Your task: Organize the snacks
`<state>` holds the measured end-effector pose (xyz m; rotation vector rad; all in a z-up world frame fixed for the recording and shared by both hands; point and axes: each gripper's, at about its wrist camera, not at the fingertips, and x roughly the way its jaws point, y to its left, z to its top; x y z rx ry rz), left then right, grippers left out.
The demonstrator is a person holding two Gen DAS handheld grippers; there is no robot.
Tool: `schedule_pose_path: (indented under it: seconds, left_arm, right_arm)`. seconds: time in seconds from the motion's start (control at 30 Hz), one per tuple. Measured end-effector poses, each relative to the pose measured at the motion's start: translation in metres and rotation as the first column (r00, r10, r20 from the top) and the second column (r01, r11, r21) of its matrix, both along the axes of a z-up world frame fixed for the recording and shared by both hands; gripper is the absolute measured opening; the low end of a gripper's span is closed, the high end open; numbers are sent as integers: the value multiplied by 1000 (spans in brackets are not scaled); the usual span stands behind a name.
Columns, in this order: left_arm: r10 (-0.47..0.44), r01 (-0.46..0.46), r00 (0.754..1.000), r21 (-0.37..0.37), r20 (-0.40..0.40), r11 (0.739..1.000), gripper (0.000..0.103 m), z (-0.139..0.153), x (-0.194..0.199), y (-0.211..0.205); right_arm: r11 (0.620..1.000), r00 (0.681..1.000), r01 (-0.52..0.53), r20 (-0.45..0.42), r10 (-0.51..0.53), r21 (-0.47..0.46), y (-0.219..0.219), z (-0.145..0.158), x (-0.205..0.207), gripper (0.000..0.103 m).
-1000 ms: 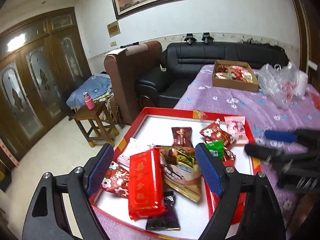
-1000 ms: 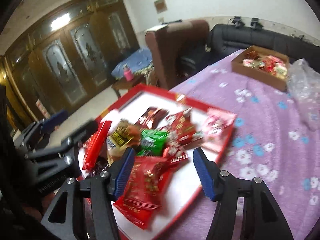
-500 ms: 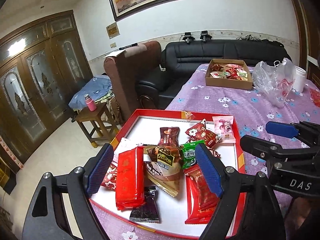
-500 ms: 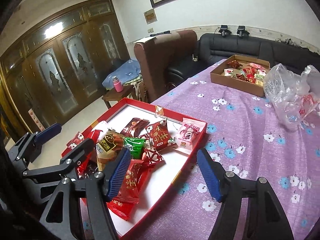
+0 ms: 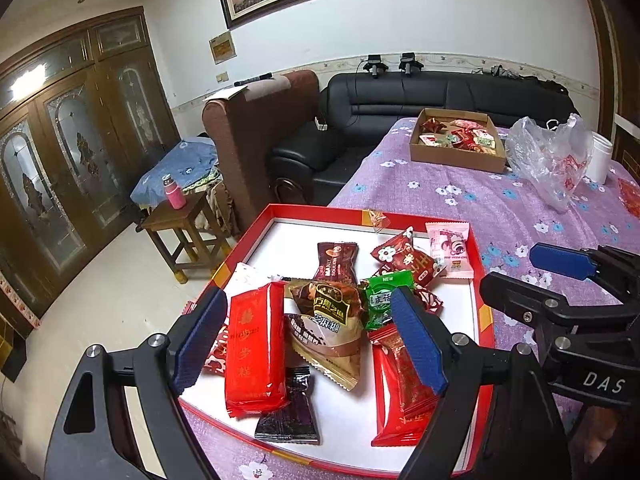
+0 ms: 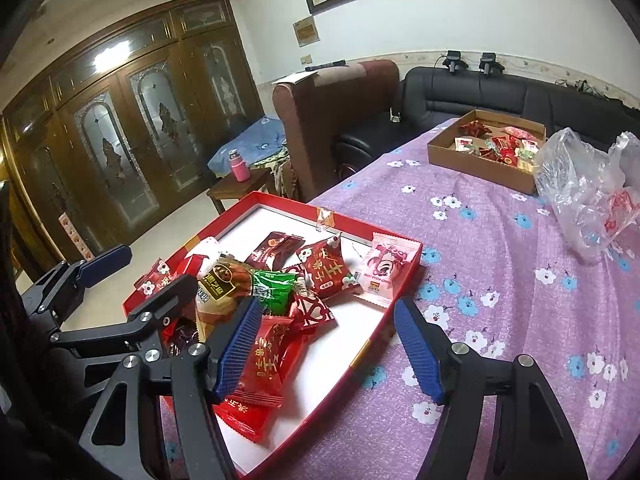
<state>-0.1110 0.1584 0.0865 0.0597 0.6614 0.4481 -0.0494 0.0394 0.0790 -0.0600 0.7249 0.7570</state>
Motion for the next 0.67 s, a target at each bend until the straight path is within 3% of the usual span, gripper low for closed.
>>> schedule_pose_path:
  seconds: [0.37, 0.6, 0.67]
  left_arm:
    - [4, -4, 1000, -10, -27, 1000, 85, -4, 3, 1]
    - [36, -36, 999, -7, 2, 999, 85, -4, 0, 8]
    - [25, -25, 1000, -35, -11, 999, 85, -5, 2, 10]
  right_arm:
    - [1000, 1000, -4, -6, 4, -7, 2, -3, 2, 70]
    - [1000, 1000, -10, -8, 10, 1, 4, -6, 1, 70]
    - [1000, 1000, -6, -6, 6, -2, 3, -5, 1, 70]
